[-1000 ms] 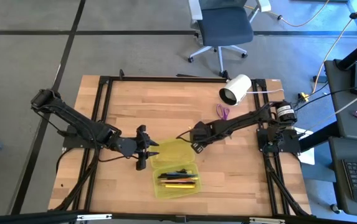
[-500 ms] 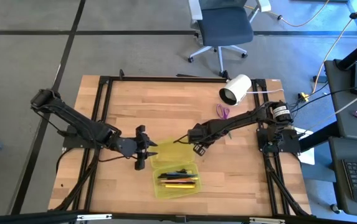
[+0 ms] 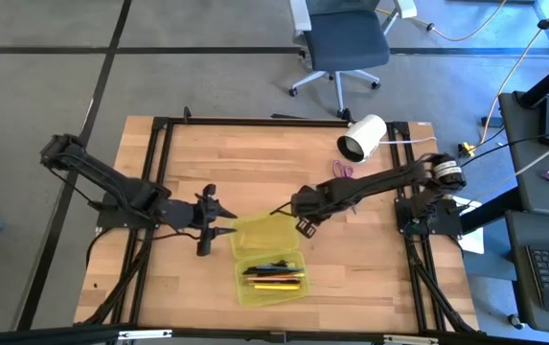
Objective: Pick & place school supplies into a supply box
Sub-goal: Put the yellow pen into the yellow supplies box
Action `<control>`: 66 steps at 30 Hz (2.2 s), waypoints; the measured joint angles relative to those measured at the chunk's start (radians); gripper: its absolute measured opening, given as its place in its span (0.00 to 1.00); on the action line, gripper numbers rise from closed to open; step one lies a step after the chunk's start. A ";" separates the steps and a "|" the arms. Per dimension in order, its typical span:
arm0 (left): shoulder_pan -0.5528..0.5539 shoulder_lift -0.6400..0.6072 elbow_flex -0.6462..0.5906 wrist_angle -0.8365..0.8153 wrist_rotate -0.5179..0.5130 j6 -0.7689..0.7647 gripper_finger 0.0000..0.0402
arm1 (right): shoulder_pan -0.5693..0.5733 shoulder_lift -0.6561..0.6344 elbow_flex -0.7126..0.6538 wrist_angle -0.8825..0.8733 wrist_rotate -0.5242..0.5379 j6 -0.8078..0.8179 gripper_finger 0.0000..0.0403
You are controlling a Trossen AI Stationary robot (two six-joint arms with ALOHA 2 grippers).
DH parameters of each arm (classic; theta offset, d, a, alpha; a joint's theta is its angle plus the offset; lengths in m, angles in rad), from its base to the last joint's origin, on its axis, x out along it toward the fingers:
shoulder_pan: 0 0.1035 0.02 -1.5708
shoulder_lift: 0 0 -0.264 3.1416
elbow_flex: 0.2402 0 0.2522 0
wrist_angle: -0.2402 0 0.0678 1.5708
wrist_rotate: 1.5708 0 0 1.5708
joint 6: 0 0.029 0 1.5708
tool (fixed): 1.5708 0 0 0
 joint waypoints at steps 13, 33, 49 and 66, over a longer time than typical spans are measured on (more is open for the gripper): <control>0.001 -0.037 0.000 0.000 -0.007 0.050 0.40 | 0.192 -0.024 0.163 0.324 -0.013 -0.211 0.16; 0.001 -0.037 0.000 0.000 0.065 0.041 0.40 | 0.420 0.182 0.150 0.433 -0.023 -0.138 0.16; 0.001 -0.037 0.000 0.001 0.159 0.041 0.40 | 0.420 0.271 0.150 0.429 -0.033 -0.182 0.18; 0.001 -0.037 0.000 0.001 0.159 0.042 0.40 | 0.415 0.270 0.150 0.429 -0.069 -0.183 0.27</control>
